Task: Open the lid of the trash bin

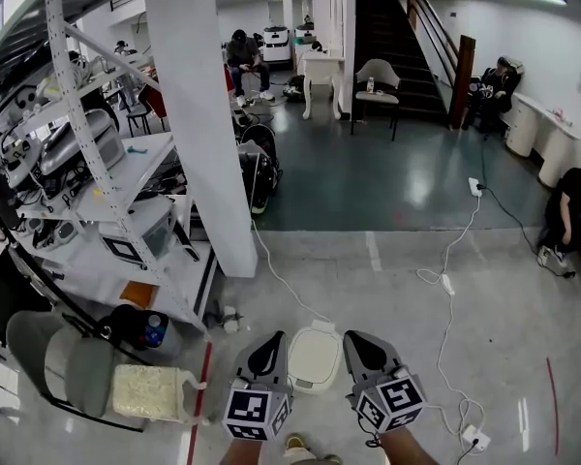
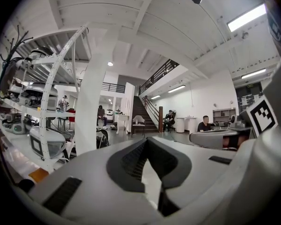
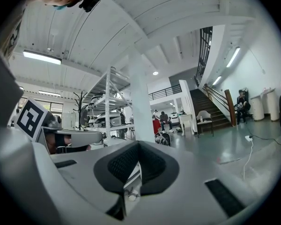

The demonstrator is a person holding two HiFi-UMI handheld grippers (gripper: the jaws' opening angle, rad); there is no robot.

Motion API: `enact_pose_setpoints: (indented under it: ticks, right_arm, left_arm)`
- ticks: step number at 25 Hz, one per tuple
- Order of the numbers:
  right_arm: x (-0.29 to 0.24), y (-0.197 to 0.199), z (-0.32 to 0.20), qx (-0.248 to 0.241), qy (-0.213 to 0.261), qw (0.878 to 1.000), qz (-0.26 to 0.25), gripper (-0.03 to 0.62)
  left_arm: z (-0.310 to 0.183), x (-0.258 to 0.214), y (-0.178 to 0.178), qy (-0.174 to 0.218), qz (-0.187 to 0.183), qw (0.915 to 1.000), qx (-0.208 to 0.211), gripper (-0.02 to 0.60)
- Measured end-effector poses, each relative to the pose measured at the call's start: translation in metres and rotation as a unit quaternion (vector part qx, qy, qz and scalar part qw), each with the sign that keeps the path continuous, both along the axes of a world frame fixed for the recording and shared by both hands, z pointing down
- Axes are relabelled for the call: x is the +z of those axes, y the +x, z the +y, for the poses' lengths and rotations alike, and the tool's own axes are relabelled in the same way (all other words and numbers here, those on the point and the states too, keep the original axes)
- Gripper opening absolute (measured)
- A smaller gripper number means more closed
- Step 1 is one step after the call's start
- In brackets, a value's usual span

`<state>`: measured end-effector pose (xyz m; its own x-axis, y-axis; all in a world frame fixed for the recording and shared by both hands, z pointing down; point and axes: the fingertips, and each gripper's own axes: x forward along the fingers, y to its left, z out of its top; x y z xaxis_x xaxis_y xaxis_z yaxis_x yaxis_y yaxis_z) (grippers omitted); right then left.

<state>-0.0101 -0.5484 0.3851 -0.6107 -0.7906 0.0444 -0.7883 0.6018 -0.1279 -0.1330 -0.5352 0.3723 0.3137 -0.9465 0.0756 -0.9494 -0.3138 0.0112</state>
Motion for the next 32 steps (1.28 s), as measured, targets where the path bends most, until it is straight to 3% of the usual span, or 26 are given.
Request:
enact_pose_setpoints:
  ticks: [15,32]
  right_arm:
    - [0.04,-0.005,-0.022,-0.001,-0.032,1.0,0.001,0.032]
    - [0.131,-0.023,-0.011,-0.007,-0.095,0.995,0.01,0.032]
  left_arm:
    - [-0.022,0.05,-0.004,-0.041,0.009,0.9991,0.002,-0.003]
    - [-0.017,0.144,-0.017,-0.101,0.029,0.9944,-0.017,-0.005]
